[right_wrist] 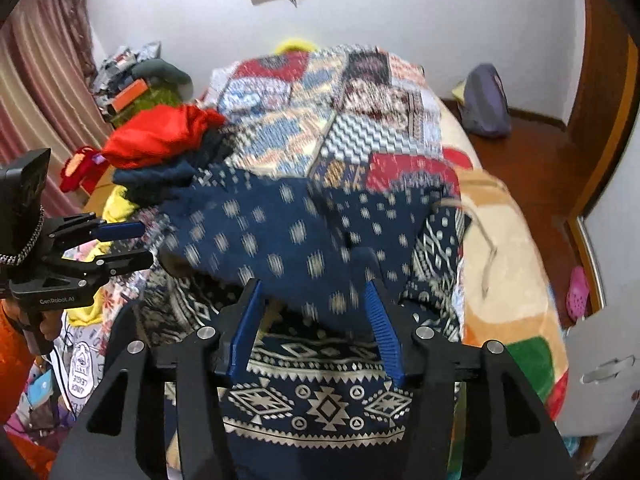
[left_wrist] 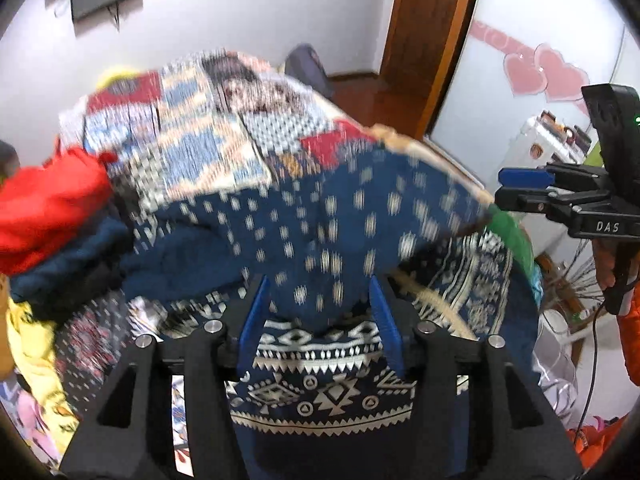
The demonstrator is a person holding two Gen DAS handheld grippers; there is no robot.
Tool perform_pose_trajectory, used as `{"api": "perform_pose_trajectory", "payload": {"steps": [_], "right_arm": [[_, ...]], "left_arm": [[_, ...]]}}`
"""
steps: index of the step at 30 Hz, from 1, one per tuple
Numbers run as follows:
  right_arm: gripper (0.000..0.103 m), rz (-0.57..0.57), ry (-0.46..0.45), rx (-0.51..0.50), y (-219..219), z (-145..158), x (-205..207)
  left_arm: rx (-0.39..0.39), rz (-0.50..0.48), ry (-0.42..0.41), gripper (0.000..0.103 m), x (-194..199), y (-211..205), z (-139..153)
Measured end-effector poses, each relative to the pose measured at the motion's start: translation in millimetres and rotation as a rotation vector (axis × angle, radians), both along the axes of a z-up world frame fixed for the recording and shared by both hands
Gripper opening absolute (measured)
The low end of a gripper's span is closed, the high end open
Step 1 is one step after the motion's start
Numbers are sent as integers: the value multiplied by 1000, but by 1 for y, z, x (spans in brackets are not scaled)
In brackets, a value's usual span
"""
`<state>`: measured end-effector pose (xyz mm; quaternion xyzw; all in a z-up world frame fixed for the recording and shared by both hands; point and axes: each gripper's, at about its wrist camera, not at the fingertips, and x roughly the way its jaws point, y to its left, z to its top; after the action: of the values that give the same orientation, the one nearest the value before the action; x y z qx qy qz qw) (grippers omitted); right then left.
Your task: Fold large clothes
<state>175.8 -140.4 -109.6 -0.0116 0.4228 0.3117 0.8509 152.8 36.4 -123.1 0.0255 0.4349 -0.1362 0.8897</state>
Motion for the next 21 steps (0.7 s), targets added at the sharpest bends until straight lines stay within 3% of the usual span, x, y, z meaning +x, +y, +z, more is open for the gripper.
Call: {"api": "perform_pose_trajectory", "payload": {"steps": [4,6,9,14,21], "right_arm": [[53,10,-64,38,5,20,1],[59,2,-86,54,10,24,7],[59,-7,-64,75,19,17,19],[59,-39,64,51,33,-28,41],[59,-57,302,-24,43,-115,51]], "left_arm": [[-12,26,-94,60,7,1,29],[-11,45,-108,60,17,1,33],[-30,62,-82,60,34,3,26],[-42,87,43,60,61,0,-20],[41,133,220,61,70,0,-106]]}}
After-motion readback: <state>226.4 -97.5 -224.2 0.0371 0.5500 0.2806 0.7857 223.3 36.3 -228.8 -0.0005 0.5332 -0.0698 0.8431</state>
